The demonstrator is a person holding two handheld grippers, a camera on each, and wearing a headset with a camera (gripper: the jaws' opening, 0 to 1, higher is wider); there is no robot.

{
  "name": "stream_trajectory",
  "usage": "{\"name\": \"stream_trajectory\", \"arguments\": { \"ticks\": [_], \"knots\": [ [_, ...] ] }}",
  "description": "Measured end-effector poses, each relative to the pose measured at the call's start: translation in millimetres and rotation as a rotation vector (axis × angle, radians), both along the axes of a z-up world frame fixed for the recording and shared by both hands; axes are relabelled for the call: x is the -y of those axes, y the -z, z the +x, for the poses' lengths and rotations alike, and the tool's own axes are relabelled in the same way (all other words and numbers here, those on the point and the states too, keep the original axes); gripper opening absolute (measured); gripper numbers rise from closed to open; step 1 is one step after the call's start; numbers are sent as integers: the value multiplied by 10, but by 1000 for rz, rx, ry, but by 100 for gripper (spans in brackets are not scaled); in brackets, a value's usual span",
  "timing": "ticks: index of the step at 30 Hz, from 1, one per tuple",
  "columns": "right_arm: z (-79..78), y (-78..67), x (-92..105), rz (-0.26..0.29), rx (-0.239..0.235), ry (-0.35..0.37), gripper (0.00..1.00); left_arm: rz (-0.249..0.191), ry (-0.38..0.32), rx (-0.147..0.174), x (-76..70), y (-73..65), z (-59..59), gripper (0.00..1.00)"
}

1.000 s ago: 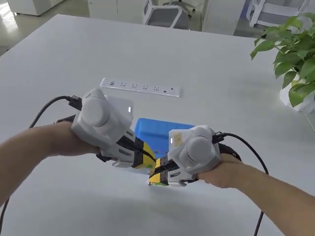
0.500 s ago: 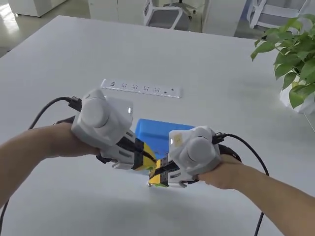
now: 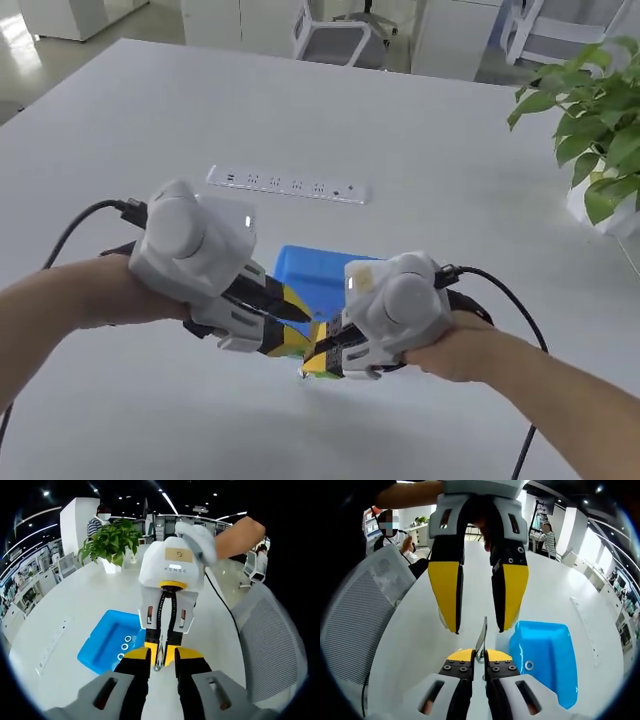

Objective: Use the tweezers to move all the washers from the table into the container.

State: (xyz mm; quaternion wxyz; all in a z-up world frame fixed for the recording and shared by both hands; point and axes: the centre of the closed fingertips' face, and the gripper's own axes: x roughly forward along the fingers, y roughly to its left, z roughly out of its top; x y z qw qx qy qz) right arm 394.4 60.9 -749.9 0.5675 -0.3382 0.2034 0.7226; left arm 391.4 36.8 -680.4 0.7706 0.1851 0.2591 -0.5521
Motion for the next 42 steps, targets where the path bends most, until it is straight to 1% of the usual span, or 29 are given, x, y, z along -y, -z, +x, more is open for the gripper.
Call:
{"name": "stream_trajectory", "arguments": {
  "ticks": [1, 3, 6, 10, 16, 19, 21, 25, 28, 31, 35, 38, 39, 41, 42],
  "knots": [
    [-2, -19, 1, 1, 3, -2, 8, -6, -8, -6, -12, -3, -12, 26],
    [-8, -54, 8, 0, 2, -6, 8, -11, -14, -6, -30, -8, -27, 27],
    [-8, -112, 17, 3, 1, -8, 8, -33, -47, -12, -65, -23, -40, 32],
    [-11, -208, 31, 3, 4, -14, 8, -56, -71, -13, -106, -34, -72, 38],
    [18, -348, 43, 12, 4, -17, 8, -78, -116, -18, -180, -19, -104, 47],
    [28, -395, 47, 12, 1, -23, 8, -84, -133, -13, -202, -16, -111, 53],
    [45, -431, 49, 13, 3, -24, 8, -85, -142, -16, -215, -8, -118, 58],
    [112, -522, 38, 25, 11, -23, 8, -100, -177, -16, -255, -11, -114, 66],
    [183, -579, 20, 30, 23, -24, 8, -111, -198, -30, -278, -13, -130, 69],
    [262, -625, -12, 41, 31, -19, 8, -116, -220, -30, -304, -16, -141, 76],
    [360, -628, -50, 37, 52, -28, 8, -124, -247, -26, -346, -29, -163, 78],
    [422, -615, -77, 37, 60, -32, 8, -138, -272, -23, -368, -47, -172, 83],
    [441, -605, -82, 34, 62, -33, 8, -142, -278, -20, -374, -51, -178, 85],
    [502, -561, -82, 21, 85, -43, 8, -137, -285, -18, -388, -42, -180, 85],
    [535, -542, -90, 22, 87, -41, 8, -136, -289, -15, -394, -40, -178, 85]
  ]
}}
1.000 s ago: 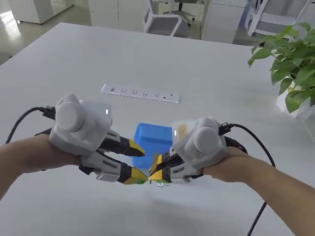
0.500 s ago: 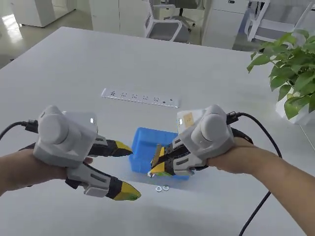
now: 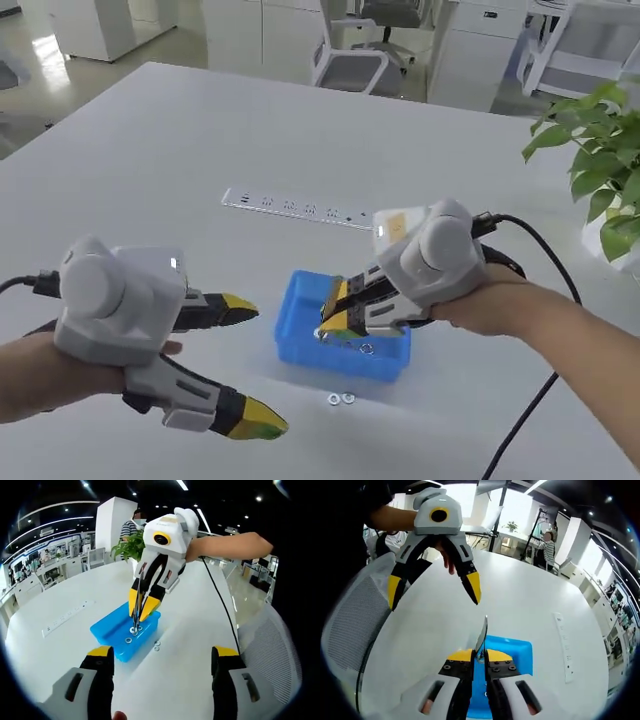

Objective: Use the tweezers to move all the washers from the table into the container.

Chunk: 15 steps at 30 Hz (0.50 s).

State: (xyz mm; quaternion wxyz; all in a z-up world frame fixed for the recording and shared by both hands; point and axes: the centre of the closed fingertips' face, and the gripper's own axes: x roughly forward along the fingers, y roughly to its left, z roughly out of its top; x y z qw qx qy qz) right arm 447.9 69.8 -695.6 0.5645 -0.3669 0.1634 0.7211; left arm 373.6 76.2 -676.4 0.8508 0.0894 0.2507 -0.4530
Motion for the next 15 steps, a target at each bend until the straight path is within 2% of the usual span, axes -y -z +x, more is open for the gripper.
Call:
{"name": "stream_trajectory", "arguments": {
  "ticks": [7, 15],
  "knots": [
    [146, 127, -48, -3, 13, 4, 8, -11, -17, 10, 30, -36, 10, 89],
    [249, 296, -110, -7, -7, 11, 8, -17, -23, 8, 56, -33, 14, 98]
  ]
}}
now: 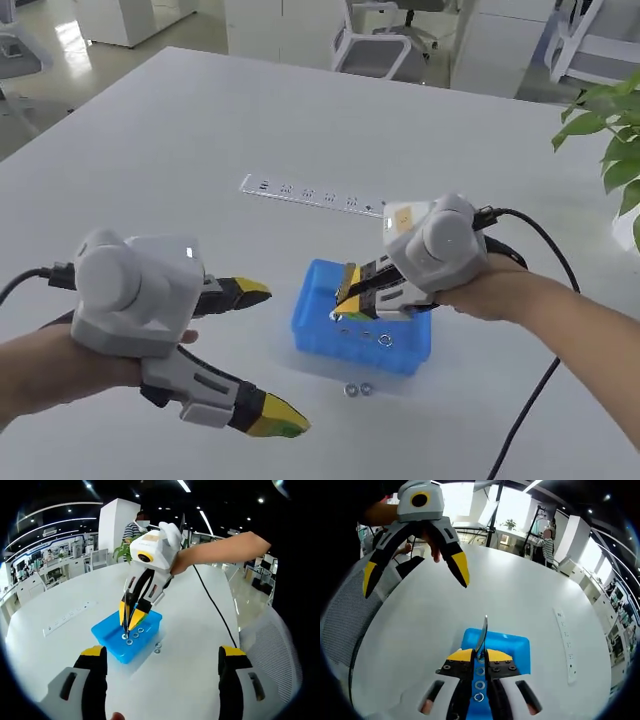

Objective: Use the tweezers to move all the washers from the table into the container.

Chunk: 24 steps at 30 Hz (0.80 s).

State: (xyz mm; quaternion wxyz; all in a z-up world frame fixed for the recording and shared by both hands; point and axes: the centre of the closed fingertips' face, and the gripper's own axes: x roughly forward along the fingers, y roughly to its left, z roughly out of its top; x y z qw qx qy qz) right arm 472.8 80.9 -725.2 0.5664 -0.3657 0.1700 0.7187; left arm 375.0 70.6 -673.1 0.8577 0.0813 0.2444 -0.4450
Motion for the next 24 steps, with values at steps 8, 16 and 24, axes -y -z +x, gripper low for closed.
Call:
{"name": "stream_trajectory", "arguments": {
  "ticks": [8, 16, 24],
  "knots": [
    [68, 149, -67, -11, -11, -1, 8, -6, -10, -13, -13, 11, -15, 99],
    [97, 286, -108, -24, -18, 1, 8, -9, -18, -16, -27, 24, -12, 99],
    [105, 386, -93, -37, -33, 3, 9, -9, -18, -14, 9, 28, 37, 97]
  ]
}}
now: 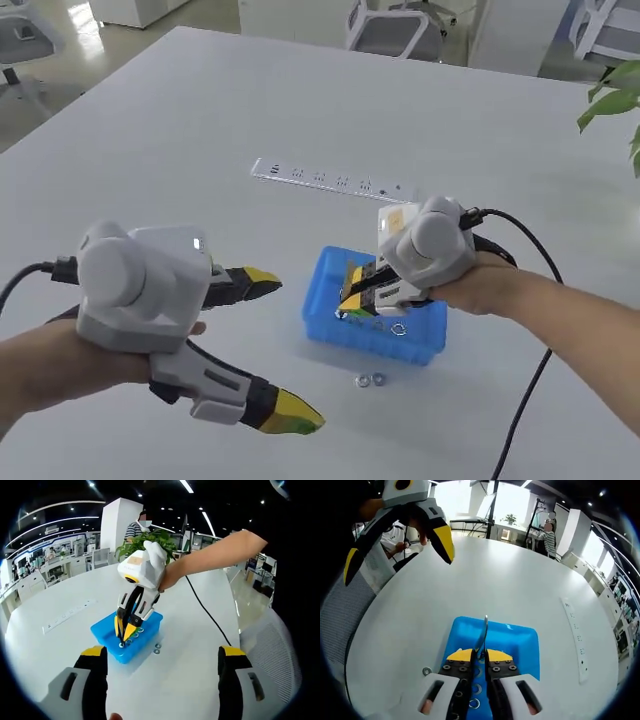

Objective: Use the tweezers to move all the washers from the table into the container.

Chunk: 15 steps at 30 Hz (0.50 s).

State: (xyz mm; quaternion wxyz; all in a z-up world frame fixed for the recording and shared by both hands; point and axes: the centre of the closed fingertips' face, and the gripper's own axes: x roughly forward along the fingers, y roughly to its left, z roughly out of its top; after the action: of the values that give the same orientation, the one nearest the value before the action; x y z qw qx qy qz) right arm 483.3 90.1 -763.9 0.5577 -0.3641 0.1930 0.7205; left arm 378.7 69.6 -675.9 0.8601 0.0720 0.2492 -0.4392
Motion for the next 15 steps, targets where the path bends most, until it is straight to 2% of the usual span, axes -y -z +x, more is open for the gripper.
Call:
{"name": "stream_trajectory", "arguments": {
  "ticks": [5, 9, 15],
  "knots": [
    [5, 1, -6, 7, -11, 4, 9, 3, -1, -3, 6, 8, 38, 95],
    [-7, -4, -8, 5, -13, -5, 9, 4, -11, 10, -1, -15, 140, 87],
    [-11, -1, -9, 13, -19, -3, 9, 26, -4, 28, -14, -30, 294, 83]
  ]
}}
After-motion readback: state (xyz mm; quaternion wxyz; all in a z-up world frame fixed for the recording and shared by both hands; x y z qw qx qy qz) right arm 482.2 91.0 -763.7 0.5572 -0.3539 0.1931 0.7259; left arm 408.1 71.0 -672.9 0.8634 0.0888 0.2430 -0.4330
